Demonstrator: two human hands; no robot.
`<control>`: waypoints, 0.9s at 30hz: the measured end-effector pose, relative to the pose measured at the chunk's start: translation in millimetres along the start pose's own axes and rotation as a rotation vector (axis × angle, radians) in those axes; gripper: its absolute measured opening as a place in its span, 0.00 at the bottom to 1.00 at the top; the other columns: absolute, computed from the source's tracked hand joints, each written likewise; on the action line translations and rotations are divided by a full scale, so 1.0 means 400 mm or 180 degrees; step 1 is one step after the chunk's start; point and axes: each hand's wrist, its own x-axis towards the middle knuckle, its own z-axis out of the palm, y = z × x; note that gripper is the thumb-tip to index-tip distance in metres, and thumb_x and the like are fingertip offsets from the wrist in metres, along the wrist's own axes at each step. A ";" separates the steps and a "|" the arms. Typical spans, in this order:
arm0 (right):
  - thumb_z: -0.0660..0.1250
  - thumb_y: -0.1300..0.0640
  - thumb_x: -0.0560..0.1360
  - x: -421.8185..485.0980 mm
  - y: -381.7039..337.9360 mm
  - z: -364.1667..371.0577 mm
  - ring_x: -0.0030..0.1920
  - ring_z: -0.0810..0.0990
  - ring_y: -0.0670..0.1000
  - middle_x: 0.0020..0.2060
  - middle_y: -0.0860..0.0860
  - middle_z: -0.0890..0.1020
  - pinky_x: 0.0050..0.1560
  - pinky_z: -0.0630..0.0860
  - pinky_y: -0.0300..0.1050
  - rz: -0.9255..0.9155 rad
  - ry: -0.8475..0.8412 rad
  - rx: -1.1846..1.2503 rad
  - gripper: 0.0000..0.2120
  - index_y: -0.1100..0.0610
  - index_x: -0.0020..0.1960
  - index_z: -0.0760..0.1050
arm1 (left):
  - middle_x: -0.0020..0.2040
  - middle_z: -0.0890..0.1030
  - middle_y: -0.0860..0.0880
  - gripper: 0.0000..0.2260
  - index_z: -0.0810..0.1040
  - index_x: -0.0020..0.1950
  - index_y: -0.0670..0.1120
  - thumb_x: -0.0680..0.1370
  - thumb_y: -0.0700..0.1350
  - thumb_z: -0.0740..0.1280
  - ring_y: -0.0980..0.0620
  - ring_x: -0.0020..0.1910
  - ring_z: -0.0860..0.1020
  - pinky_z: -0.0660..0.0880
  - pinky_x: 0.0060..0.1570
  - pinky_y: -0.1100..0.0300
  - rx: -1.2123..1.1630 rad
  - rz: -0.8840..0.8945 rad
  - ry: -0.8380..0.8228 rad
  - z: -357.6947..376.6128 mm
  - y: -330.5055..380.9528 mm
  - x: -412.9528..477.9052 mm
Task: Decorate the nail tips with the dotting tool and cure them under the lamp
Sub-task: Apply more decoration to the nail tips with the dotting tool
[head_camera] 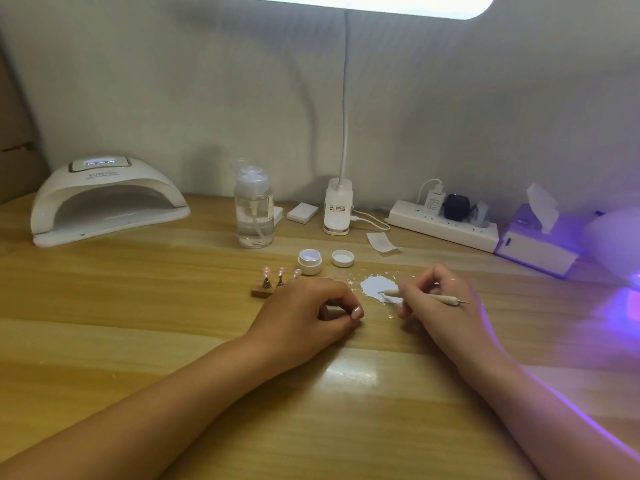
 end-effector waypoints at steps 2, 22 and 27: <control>0.68 0.51 0.73 0.001 0.000 -0.003 0.37 0.81 0.41 0.31 0.43 0.84 0.39 0.70 0.44 -0.0019 0.0111 0.0011 0.07 0.54 0.41 0.74 | 0.43 0.83 0.61 0.03 0.84 0.45 0.57 0.75 0.49 0.73 0.60 0.35 0.78 0.73 0.43 0.64 -0.0058 -0.0039 -0.0039 -0.002 -0.001 -0.001; 0.72 0.52 0.77 -0.043 -0.054 0.026 0.26 0.76 0.47 0.31 0.51 0.83 0.23 0.69 0.37 -0.0102 -0.0017 0.1536 0.10 0.56 0.44 0.73 | 0.44 0.83 0.63 0.03 0.83 0.45 0.57 0.75 0.48 0.73 0.60 0.34 0.75 0.70 0.48 0.62 -0.0258 0.0081 -0.0194 -0.015 -0.008 0.007; 0.67 0.53 0.79 -0.044 -0.046 0.034 0.26 0.78 0.46 0.34 0.53 0.86 0.23 0.70 0.35 0.0232 -0.0033 0.1698 0.08 0.57 0.48 0.72 | 0.42 0.82 0.64 0.05 0.82 0.44 0.58 0.74 0.47 0.74 0.60 0.33 0.75 0.67 0.37 0.70 -0.0186 0.0093 -0.0155 -0.018 -0.009 0.007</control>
